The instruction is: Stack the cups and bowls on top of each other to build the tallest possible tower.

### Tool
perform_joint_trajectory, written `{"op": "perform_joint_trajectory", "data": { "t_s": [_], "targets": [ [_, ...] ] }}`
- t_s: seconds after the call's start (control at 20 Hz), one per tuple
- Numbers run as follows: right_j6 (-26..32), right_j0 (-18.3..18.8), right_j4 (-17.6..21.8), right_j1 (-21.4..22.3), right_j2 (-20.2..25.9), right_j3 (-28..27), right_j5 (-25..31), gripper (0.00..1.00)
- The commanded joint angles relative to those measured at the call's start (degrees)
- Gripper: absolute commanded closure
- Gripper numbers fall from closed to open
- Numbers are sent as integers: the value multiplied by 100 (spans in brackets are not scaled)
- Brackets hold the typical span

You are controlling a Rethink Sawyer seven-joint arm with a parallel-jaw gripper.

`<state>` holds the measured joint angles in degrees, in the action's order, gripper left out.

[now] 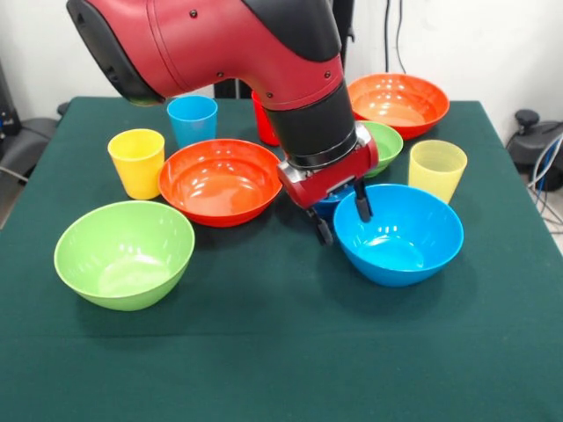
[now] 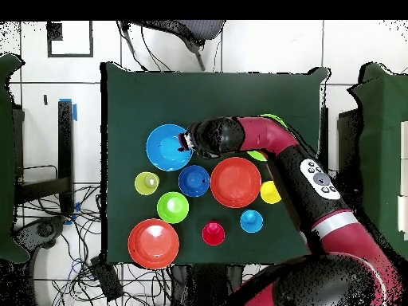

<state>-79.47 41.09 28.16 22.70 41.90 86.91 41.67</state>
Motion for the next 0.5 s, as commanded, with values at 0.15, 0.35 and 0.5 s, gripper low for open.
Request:
{"op": "perform_joint_trajectory", "data": {
  "t_s": [0.15,0.35,0.5],
  "targets": [
    [231,-370,310,-422,-674,-216,694,0],
    [234,-414,297,-464,-764,-213,737,0],
    [220,-399,195,-495,-743,-168,718,0]
  ]
}}
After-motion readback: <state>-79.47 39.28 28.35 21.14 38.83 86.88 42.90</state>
